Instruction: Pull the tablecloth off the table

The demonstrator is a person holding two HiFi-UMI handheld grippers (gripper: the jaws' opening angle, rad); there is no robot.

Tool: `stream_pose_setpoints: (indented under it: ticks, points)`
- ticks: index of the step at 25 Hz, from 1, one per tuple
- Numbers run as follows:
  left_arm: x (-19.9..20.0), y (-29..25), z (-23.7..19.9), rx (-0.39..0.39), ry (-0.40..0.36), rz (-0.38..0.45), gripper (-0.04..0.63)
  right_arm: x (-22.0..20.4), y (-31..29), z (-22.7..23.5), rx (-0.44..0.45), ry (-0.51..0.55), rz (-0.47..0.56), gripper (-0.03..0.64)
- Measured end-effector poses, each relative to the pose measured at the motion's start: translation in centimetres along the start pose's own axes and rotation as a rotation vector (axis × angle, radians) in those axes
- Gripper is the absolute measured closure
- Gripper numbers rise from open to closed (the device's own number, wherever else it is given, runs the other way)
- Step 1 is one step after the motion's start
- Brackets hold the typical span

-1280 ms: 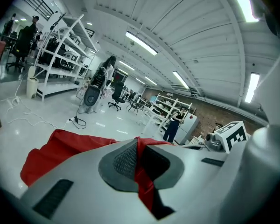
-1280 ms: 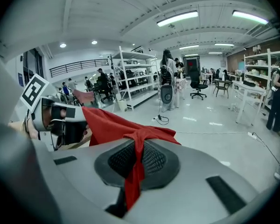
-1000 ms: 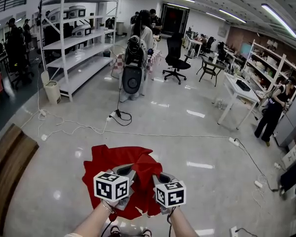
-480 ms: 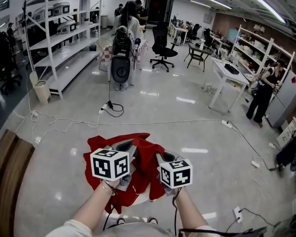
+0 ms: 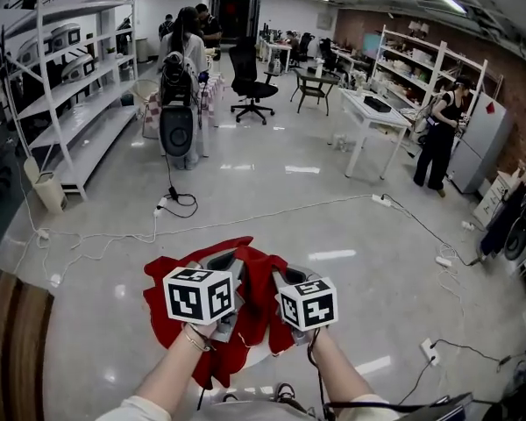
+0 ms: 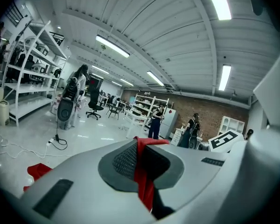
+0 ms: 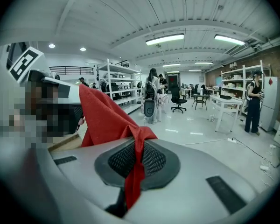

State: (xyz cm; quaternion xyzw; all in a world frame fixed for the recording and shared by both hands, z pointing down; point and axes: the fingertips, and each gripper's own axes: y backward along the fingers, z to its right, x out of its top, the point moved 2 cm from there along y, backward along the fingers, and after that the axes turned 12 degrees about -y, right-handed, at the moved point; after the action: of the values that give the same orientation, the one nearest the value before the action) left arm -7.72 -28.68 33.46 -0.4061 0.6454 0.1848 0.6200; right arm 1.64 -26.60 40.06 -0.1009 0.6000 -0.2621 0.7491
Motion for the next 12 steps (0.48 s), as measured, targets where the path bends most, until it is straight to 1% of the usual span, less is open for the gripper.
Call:
stream_pose_setpoints:
  ticks: [4,8,10,12]
  points:
    - [0.4,-0.3,0.4,-0.020,0.002,-0.002,0.578,-0.1,0.4,0.1,-0.025,-0.008,0.003,0.589]
    - [0.6,-1.0,1.3,-0.041,0.002,-0.005,0.579,-0.2,0.5,0.3,-0.031,-0.004,0.002,0.589]
    - [1.0,-1.5,2.0,-0.049,-0.004,-0.007,0.580,0.1,0.8,0.7,-0.029,-0.010,0.005,0.589]
    - [1.6,-2.1,3.1,-0.056,-0.010,-0.002,0.578,0.3,1.4,1.3,-0.009,-0.040,0.010,0.588]
